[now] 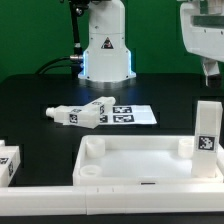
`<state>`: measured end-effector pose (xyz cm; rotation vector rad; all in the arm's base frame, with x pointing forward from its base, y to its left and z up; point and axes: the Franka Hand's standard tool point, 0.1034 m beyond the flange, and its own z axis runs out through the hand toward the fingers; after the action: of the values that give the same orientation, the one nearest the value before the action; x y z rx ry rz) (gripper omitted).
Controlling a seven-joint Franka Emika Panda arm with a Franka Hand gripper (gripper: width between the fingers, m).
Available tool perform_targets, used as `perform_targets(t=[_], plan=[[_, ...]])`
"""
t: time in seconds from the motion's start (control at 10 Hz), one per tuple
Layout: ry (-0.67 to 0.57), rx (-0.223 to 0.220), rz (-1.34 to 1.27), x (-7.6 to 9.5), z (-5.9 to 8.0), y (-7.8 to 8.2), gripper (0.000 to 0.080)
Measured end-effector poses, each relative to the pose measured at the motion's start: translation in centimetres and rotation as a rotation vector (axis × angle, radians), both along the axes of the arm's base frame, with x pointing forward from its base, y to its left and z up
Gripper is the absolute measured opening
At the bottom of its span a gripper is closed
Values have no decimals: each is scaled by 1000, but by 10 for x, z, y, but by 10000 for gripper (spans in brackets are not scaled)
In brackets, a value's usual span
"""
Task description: Assemble desk
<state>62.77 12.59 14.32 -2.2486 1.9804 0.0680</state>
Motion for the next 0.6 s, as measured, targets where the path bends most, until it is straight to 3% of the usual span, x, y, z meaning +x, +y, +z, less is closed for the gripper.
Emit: perform_targets(t=[0.2, 0.3, 0.4, 0.6], plan=[[-22, -3, 164, -12, 10, -6, 649], [-56, -6, 276, -18, 26, -17, 649], [-70, -11, 367, -28, 28, -24, 649], [-82, -21, 479, -29, 26, -23, 649]])
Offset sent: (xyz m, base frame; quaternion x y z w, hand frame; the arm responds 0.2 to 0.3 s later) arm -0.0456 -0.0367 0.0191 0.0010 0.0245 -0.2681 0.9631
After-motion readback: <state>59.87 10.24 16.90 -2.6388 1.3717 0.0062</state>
